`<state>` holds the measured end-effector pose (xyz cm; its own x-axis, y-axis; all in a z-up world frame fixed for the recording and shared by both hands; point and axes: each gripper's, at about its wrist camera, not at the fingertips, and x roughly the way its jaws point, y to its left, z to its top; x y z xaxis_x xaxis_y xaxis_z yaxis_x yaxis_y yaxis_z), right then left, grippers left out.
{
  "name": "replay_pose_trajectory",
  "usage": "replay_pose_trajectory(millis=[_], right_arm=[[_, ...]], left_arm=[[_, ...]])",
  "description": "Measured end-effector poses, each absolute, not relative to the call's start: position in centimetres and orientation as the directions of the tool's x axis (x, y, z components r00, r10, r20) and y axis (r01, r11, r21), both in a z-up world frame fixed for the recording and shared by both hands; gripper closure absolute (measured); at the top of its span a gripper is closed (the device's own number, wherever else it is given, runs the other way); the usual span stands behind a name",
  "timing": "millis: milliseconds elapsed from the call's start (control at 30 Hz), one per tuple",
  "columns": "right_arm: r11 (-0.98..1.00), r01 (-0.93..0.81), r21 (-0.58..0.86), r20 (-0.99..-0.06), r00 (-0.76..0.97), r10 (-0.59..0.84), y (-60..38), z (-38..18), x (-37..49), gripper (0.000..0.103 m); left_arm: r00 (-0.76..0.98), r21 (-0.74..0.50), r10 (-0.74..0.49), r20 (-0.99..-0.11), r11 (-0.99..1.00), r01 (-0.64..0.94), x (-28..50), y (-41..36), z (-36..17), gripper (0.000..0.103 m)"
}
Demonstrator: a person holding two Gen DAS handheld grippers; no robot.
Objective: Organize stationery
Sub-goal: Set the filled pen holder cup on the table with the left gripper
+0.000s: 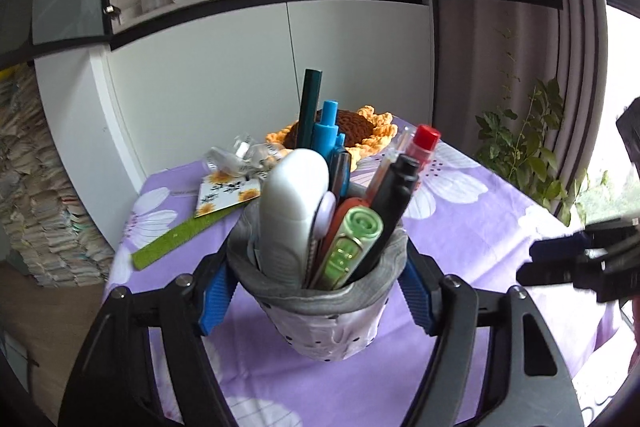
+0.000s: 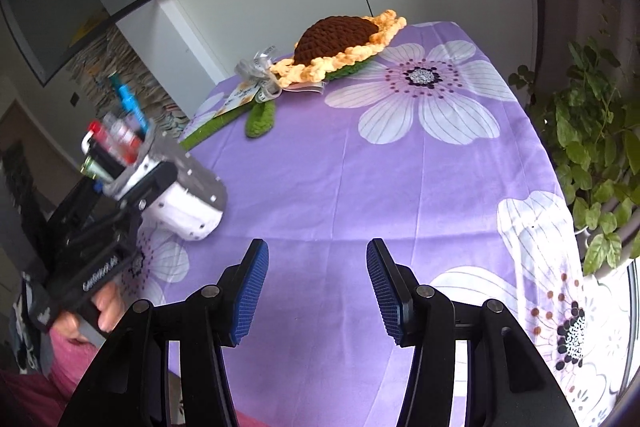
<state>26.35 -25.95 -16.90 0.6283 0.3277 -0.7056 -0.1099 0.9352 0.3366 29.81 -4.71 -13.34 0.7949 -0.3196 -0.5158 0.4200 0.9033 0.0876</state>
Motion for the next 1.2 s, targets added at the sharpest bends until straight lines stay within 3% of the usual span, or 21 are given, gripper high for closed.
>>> replay_pose_trajectory(millis=[333, 533, 667, 900, 1200], right_arm=[[0.927, -0.091, 0.365, -0.682, 0.651, 0.333, -28.5, -17.5, 27.4, 0.051], [0.925, -0.093, 0.369, -0.679, 0.652, 0.337, -29.3, -18.0, 27.6, 0.051], [0.923, -0.086, 0.374, -0.681, 0.651, 0.337, -29.5, -18.2, 27.5, 0.051], [0.935, -0.085, 0.343, -0.686, 0.657, 0.312, -28.6, -17.9, 27.0, 0.051], [0.948, -0.085, 0.307, -0.689, 0.667, 0.282, -27.6, -16.9, 25.7, 0.051]], left_arm=[[0.740, 0.058, -0.293, -0.606, 0.911, 0.408, 35.4, -9.1, -15.9, 0.033], [0.755, 0.116, -0.272, -0.597, 0.902, 0.416, 34.6, -9.9, -16.1, 0.032], [0.738, 0.087, -0.279, -0.614, 0.906, 0.415, 34.6, -9.5, -15.9, 0.030], [0.748, 0.123, -0.247, -0.616, 0.908, 0.401, 33.9, -9.2, -15.5, 0.015], [0.758, 0.151, -0.183, -0.627, 0.925, 0.348, 32.0, -8.0, -15.2, 0.012]])
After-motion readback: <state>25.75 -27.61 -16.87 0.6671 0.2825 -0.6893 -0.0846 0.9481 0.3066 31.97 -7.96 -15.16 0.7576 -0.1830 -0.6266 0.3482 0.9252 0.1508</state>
